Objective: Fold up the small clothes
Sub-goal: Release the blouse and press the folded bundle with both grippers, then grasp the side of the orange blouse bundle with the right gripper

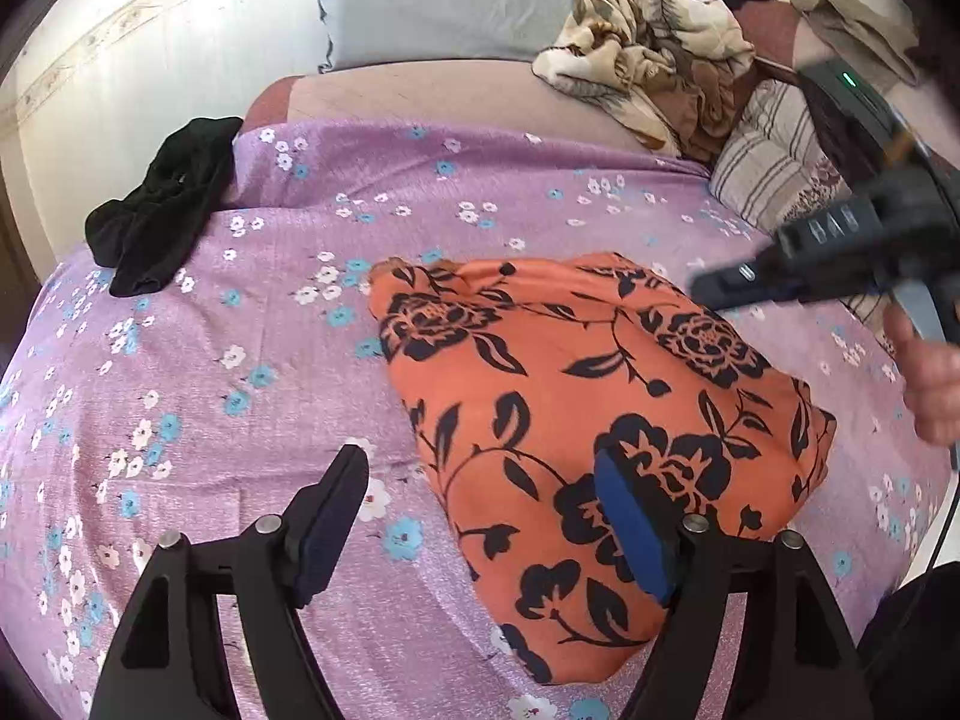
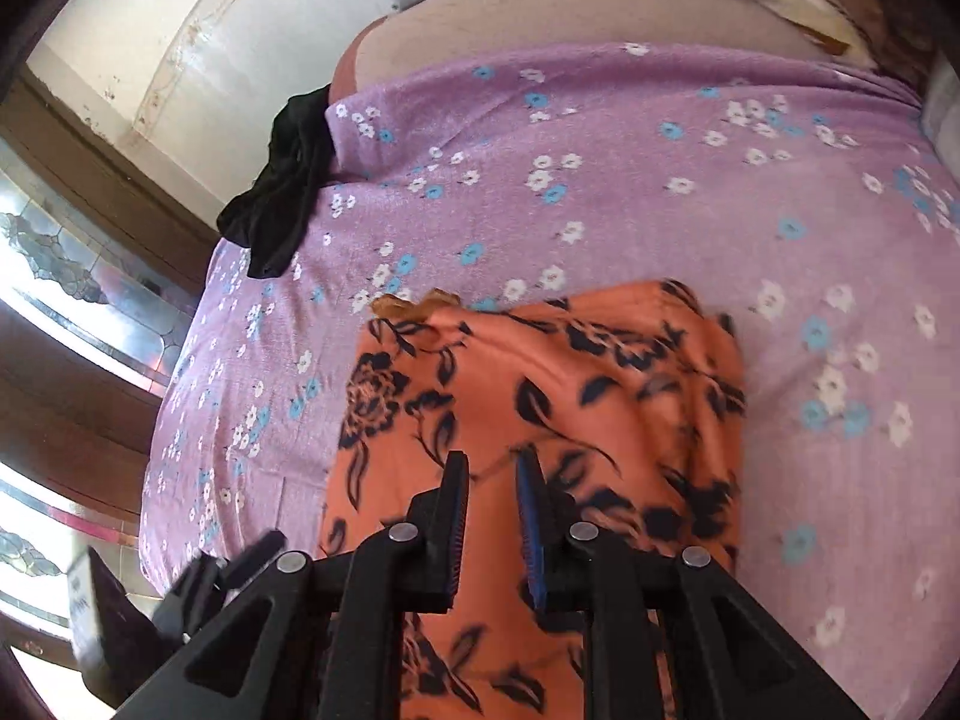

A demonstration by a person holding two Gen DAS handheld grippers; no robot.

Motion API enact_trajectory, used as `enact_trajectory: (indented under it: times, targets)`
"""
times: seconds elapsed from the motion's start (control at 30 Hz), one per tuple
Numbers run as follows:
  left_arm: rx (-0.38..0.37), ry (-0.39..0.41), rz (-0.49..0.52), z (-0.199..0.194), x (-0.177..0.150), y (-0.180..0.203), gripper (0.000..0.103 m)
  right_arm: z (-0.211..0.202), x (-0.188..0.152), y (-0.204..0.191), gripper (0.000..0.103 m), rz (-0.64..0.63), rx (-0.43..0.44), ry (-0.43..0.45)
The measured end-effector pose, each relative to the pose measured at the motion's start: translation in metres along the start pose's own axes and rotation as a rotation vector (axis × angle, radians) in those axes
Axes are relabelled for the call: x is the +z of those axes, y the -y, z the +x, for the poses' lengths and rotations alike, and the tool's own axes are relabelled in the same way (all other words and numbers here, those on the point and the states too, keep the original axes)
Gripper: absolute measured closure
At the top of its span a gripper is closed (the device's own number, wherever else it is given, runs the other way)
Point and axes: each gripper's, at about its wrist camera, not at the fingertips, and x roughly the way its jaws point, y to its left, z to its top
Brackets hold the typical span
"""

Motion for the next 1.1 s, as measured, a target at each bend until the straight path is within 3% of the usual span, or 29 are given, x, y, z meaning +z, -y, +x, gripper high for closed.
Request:
enact_trajectory:
  times: [0.13, 0.23, 0.37, 0.57, 0.6, 0.63, 0.67, 0.7, 1.1]
  targets:
    - [0.040, -0.029, -0.070, 0.009, 0.002, -0.019, 0.023, -0.012, -0.033, 0.030, 0.084, 0.038, -0.043, 0.013]
    - [0.062, -0.100, -0.041, 0.031, -0.006, -0.013, 0.022, 0.004, -0.048, 0.051, 0.082, 0.104, -0.062, -0.032]
    - [0.135, -0.060, 0.038, 0.031, -0.011, 0.001, 0.021, 0.005, -0.056, 0.060, 0.079, 0.112, -0.026, -0.005]
    - [0.120, -0.058, 0.043, 0.026, -0.005, 0.000, 0.021, -0.020, -0.054, 0.066, 0.076, 0.107, 0.027, 0.091]
    - [0.113, -0.057, 0.036, 0.026, -0.004, -0.001, 0.021, -0.022, -0.052, 0.069, 0.065, 0.120, 0.037, 0.103]
    - [0.109, -0.053, 0.033, 0.025, -0.003, -0.002, 0.021, -0.025, -0.050, 0.072, 0.042, 0.133, 0.041, 0.124]
    - [0.108, -0.046, 0.031, 0.025, -0.001, -0.003, 0.020, -0.029, -0.049, 0.074, 0.029, 0.144, 0.044, 0.161]
    - [0.110, -0.041, 0.030, 0.025, 0.001, -0.003, 0.019, -0.033, -0.048, 0.077, 0.024, 0.151, 0.041, 0.193]
    - [0.041, -0.047, 0.023, 0.039, 0.016, -0.006, 0.018, -0.008, -0.032, 0.098, 0.024, 0.186, 0.147, 0.096]
